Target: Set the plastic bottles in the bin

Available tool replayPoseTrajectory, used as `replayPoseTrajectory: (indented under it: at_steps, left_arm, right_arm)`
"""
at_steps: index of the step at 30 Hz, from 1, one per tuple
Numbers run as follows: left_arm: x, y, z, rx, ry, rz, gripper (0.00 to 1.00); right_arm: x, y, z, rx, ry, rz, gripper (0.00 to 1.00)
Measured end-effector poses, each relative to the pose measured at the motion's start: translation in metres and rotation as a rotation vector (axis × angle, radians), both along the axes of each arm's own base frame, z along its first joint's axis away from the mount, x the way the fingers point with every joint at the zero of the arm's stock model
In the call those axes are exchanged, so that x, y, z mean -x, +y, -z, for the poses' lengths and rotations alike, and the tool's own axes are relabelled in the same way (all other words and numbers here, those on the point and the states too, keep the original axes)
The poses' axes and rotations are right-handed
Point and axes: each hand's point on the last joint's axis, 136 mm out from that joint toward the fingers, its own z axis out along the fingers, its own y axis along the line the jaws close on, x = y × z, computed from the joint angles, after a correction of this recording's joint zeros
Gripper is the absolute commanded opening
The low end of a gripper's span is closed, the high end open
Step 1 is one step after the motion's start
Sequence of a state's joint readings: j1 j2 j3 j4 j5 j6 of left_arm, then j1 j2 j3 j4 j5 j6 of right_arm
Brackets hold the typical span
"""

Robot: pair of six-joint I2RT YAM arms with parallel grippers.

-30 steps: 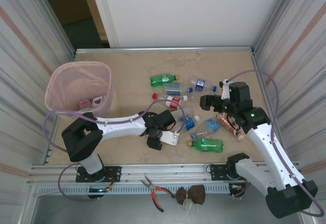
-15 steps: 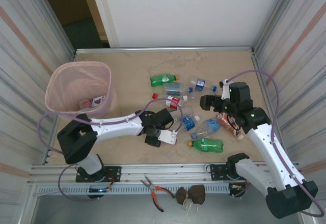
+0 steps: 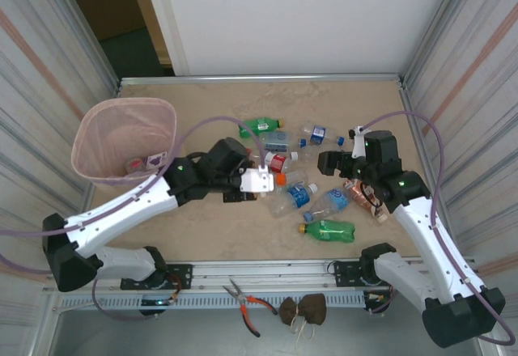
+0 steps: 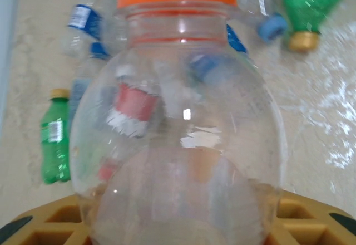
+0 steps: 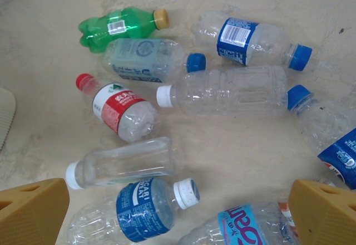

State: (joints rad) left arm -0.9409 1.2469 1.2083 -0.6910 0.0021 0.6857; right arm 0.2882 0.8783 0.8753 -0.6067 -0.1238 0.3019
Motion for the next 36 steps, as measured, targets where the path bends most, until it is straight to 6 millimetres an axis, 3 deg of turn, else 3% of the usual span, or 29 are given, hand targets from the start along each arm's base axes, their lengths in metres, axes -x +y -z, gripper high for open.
replayPoseTrajectory:
  at_steps: [6, 9, 13, 16, 26, 31, 36]
  left_arm:
    - [-0.034, 0.019, -0.069, 0.144, -0.022, -0.209, 0.46]
    - [-0.051, 0.038, -0.104, 0.221, -0.039, -0.339, 0.47]
    - [-0.070, 0.078, -0.144, 0.312, -0.043, -0.536, 0.47]
    - [-0.082, 0.112, -0.159, 0.359, -0.041, -0.684, 0.47]
    - [-0.082, 0.228, -0.155, 0.405, 0.066, -1.131, 0.47]
    - [-0.072, 0.255, -0.135, 0.407, 0.175, -1.250, 0.47]
    - [-0.066, 0.263, -0.098, 0.378, 0.317, -1.307, 0.47]
  right_arm:
    - [-0.001, 0.000, 0.003, 0.003, 0.011, 0.000, 1.00]
    - [-0.002, 0.001, 0.004, 0.004, 0.015, 0.000, 1.00]
    - [-0.002, 0.001, 0.004, 0.003, 0.013, -0.001, 1.00]
    - [-0.003, 0.001, 0.004, 0.003, 0.011, -0.001, 1.00]
    - [-0.007, 0.003, 0.008, 0.004, 0.025, -0.004, 1.00]
    - [-0.010, 0.005, 0.011, 0.004, 0.033, -0.007, 1.00]
    - [-0.012, 0.006, 0.012, 0.002, 0.033, -0.010, 1.00]
